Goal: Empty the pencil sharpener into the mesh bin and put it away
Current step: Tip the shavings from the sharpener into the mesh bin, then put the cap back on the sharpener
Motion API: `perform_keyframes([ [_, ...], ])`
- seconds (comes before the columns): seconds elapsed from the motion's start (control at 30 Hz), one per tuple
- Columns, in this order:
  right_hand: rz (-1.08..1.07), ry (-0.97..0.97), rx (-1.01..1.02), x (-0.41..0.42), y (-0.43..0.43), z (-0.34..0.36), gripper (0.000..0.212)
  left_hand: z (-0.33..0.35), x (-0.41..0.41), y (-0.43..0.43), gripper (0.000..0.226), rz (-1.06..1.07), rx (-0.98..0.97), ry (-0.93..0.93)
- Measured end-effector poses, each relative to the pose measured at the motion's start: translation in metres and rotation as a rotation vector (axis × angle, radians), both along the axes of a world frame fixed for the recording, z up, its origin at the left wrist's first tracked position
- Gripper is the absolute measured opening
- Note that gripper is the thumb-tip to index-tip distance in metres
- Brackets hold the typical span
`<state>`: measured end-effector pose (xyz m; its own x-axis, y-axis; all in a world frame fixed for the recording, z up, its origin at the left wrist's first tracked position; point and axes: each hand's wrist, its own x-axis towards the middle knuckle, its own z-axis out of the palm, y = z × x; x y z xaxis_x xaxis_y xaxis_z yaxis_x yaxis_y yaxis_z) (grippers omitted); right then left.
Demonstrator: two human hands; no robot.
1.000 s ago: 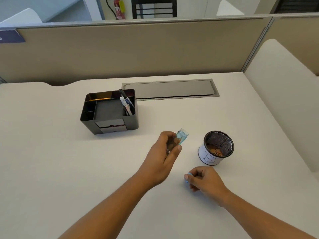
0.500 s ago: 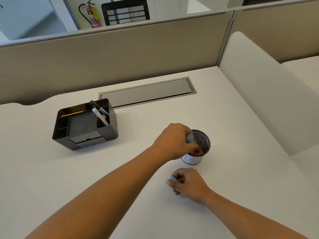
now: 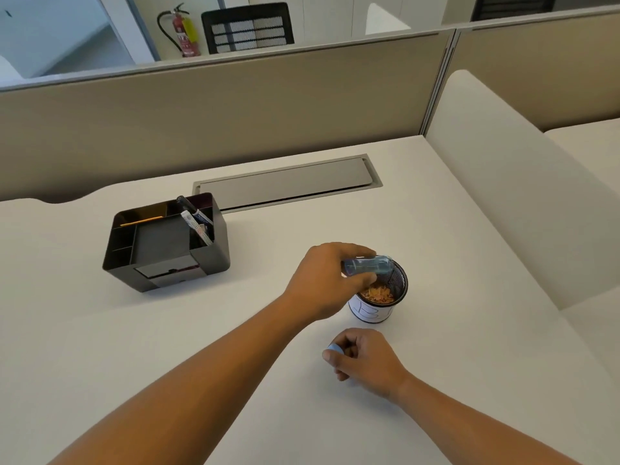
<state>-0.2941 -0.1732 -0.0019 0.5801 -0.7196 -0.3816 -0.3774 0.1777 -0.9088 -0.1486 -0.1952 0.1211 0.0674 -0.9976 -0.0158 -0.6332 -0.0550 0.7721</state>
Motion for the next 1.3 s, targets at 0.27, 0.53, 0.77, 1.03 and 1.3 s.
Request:
perform_keyframes([
  [0.27,-0.205,-0.183,0.137,0.007,0.008,0.03,0.013,0.005,0.035,0.101,0.023,0.266,-0.007,0.243],
  [0.53,-0.027,-0.414,0.145,0.038,0.036,0.095,0.035,-0.013,0.069,0.2,0.028,0.543,-0.073,0.326],
  [0.77,0.156,-0.37,0.055,0.067,0.065,0.118,0.032,-0.012,0.083,0.234,0.028,0.59,-0.136,0.312],
  [1.03,0.237,-0.243,-0.099,0.08,0.077,0.124,0.031,-0.007,0.09,0.249,0.026,0.56,-0.132,0.265],
  [1.3,0.287,-0.224,-0.301,0.073,0.072,0.136,0.04,0.003,0.092,0.244,0.022,0.441,-0.084,0.219],
])
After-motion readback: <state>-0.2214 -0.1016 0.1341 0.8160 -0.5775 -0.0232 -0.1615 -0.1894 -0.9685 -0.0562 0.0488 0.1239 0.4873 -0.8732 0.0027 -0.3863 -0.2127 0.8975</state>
